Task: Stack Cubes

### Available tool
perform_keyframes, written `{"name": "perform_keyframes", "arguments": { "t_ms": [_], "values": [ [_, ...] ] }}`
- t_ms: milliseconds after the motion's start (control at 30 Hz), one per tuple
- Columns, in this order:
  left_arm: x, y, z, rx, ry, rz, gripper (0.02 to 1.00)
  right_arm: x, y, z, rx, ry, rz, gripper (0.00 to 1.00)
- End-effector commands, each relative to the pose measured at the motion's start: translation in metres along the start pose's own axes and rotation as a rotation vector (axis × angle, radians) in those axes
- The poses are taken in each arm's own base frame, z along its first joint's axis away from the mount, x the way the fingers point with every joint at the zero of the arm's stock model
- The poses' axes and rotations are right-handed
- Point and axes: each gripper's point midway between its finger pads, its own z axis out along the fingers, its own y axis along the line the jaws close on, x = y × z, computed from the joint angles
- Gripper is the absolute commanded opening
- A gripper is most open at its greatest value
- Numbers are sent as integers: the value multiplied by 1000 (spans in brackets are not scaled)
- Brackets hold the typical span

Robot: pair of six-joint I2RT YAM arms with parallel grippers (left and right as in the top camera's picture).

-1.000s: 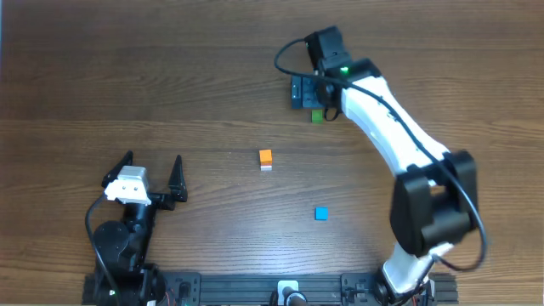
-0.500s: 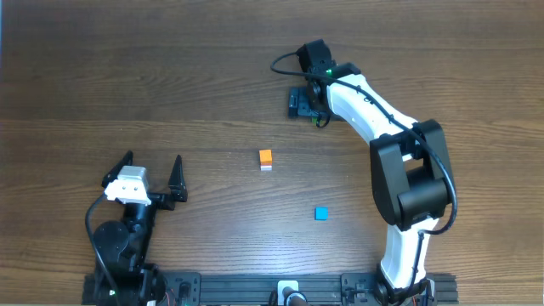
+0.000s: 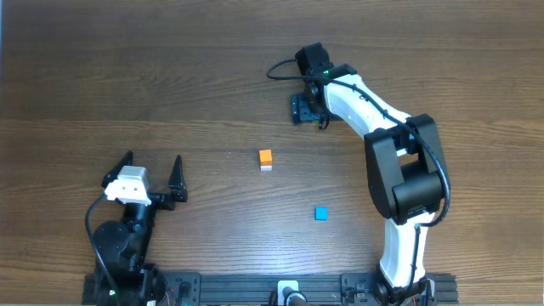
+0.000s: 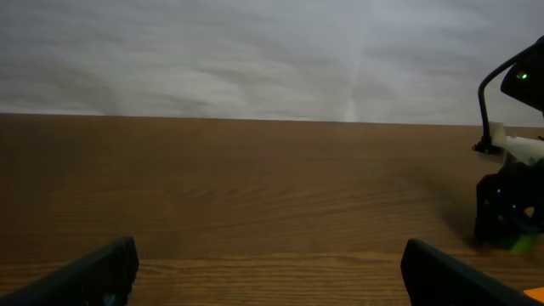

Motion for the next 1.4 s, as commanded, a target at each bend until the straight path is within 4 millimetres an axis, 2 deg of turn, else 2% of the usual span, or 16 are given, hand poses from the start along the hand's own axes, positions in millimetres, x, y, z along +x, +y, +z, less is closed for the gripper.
{"name": "perform_keyframes", "arguments": {
  "t_ms": [33, 367, 567, 900, 1133, 1233, 1400],
  "values": [
    [3, -2, 0, 11, 3, 12, 1000, -3, 2, 1, -9, 7, -8, 801],
    [3, -2, 0, 11, 3, 12, 1000, -6, 5, -21, -26, 52, 35, 768],
    [3, -2, 0, 11, 3, 12, 1000, -6, 5, -21, -25, 54, 53, 722],
    [3, -2, 0, 11, 3, 12, 1000, 4, 4, -9, -13, 91, 53, 711],
    [3, -2, 0, 11, 3, 12, 1000, 8, 4, -1, -7, 110, 51, 641],
    [3, -2, 0, 11, 3, 12, 1000, 9, 4, 1, -6, 114, 51, 584],
    [3, -2, 0, 11, 3, 12, 1000, 8, 4, 1, -7, 113, 51, 360]
  ]
}}
